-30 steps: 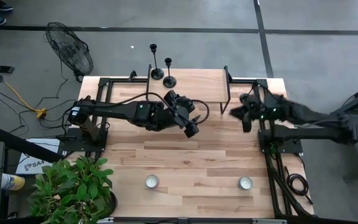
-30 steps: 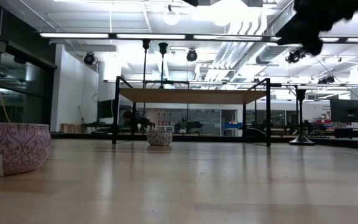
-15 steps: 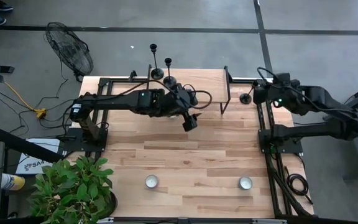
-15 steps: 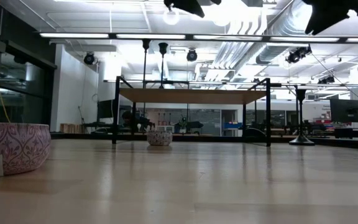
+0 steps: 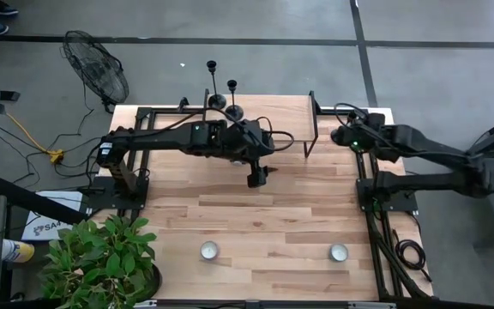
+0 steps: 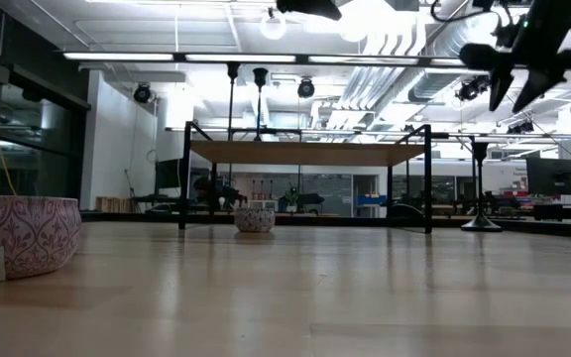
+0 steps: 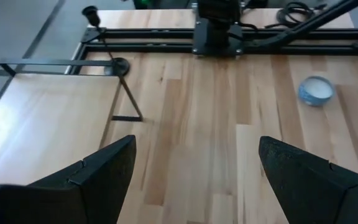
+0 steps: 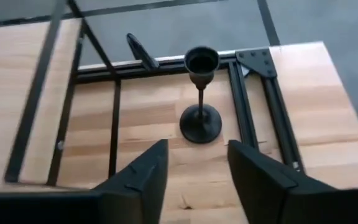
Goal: Pick & Place candle stick holders
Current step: Put the black candle holder on the shelf
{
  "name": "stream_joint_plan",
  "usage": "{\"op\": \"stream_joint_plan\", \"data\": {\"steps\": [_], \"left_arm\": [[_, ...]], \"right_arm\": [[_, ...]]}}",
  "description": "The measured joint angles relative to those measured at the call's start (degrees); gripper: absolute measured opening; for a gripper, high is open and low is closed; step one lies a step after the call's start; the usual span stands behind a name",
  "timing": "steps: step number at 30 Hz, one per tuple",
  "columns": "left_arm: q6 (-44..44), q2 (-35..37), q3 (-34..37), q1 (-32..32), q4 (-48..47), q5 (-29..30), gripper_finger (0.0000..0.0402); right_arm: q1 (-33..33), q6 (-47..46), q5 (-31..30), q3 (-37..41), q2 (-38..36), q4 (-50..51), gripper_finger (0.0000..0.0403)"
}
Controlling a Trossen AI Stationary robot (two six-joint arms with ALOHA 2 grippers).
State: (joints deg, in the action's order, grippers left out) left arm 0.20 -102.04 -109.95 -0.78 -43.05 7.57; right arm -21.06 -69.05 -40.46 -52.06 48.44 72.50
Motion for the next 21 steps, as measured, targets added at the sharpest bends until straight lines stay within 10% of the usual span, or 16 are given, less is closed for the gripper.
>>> {"op": "stream_joint_plan", "data": {"steps": [8,21], "left_arm": [[1.10,0.00,0.00,-0.02,-0.87,-2.51,0.0335],[0.87,0.00,0.00,-0.02,-4.58,-2.48,0.0335]], "right_arm": [[-5.64,1.34,-1.52,8.51,-0.02,-13.42,0.0246],[-18.39,16.39,0.16,16.64,-0.02,-33.19,0.0253]]}}
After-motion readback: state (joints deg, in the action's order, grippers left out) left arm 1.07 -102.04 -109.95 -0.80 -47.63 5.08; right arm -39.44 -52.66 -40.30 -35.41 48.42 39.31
